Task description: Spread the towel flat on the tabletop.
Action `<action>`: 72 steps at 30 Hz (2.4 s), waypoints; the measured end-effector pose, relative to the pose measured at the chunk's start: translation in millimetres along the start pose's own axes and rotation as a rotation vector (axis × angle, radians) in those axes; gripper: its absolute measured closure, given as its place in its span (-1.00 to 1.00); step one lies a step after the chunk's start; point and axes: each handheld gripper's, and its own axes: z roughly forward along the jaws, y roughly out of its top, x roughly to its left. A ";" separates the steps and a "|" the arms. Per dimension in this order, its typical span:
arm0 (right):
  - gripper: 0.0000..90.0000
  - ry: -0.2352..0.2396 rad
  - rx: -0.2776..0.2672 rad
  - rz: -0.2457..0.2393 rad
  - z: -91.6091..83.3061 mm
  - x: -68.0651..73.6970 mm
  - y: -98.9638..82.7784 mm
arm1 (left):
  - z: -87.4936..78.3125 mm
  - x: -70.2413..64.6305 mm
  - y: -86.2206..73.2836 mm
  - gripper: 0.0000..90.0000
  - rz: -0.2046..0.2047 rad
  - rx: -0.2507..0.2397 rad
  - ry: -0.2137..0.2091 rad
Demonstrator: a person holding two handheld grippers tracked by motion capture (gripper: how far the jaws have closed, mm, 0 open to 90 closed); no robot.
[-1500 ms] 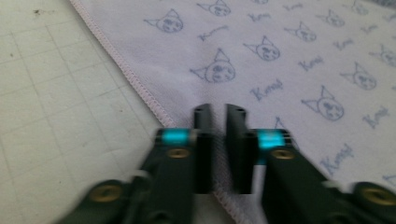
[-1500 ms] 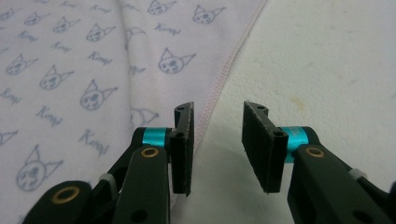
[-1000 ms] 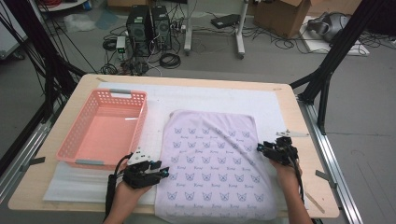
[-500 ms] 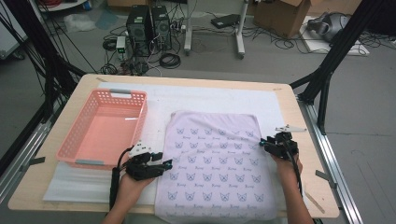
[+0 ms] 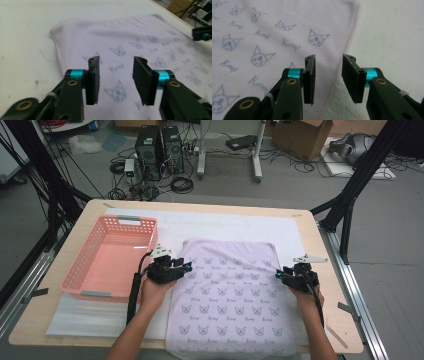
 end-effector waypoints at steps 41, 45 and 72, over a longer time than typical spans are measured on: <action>0.98 -0.158 0.031 0.018 48.5 -21.4 35.3 | 44.7 26.6 18.0 -0.12 -0.019 -0.001 0.116; 0.74 -0.170 0.013 0.073 43.6 -26.3 32.6 | 40.2 23.8 15.2 -0.11 -0.007 -0.007 0.095; -0.54 0.159 -0.189 -0.086 -49.7 -0.2 -18.7 | -38.1 -7.0 -15.6 -0.51 0.052 -0.119 -0.139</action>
